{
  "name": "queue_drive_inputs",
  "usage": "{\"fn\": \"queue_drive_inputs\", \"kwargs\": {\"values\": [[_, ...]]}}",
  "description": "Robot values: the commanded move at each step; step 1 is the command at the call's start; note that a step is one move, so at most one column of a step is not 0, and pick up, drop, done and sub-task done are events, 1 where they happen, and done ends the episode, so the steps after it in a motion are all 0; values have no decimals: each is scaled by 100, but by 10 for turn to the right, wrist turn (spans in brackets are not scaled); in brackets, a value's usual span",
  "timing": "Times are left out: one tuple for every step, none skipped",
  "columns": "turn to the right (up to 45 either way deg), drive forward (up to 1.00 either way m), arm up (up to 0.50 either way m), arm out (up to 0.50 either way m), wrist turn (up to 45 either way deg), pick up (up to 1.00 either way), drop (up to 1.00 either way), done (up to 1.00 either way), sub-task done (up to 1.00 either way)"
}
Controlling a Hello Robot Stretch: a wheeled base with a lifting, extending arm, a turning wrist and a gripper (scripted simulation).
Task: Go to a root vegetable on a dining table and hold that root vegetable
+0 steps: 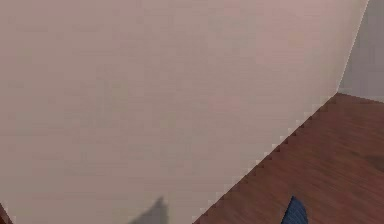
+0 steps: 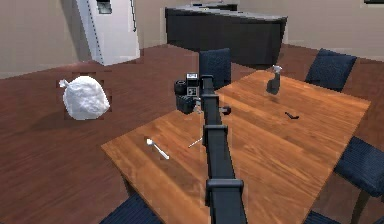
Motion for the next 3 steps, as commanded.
{"fn": "queue_drive_inputs", "kwargs": {"values": [[0, 0, 0, 0, 120, 0, 0, 0, 0], [0, 0, -30, 0, 0, 0, 0, 0, 0], [0, 0, 10, 0, 0, 0, 0, 0, 0]]}}
